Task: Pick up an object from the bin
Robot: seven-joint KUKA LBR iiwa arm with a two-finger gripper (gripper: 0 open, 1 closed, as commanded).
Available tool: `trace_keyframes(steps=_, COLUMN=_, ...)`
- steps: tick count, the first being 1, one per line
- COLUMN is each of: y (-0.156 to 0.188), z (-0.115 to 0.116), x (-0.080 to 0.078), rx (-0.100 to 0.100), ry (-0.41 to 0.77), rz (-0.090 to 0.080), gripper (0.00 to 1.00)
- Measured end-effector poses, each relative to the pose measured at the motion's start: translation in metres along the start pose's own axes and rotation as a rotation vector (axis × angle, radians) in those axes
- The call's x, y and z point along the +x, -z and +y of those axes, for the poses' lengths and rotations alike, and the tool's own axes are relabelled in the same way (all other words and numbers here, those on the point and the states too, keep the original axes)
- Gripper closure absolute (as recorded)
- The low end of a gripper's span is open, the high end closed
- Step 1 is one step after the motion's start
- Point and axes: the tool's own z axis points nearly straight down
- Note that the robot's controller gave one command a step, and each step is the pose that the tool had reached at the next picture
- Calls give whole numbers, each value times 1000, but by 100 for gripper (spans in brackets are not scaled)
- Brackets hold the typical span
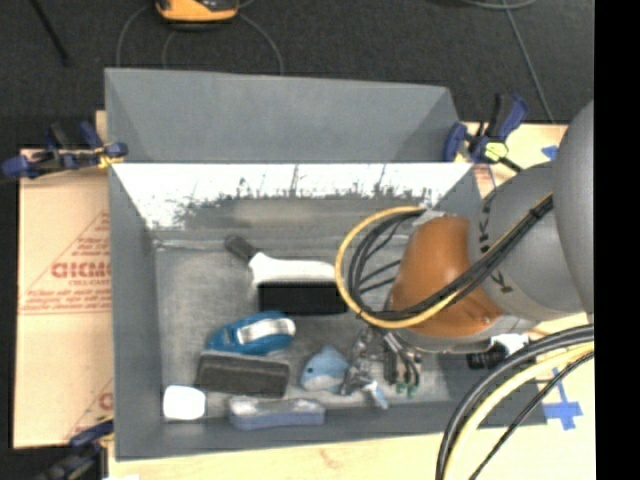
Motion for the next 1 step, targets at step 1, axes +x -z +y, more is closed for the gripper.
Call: trace_keyframes(steps=1, y=14, z=-1, x=0, rx=1, ry=0, rz=3, gripper=100)
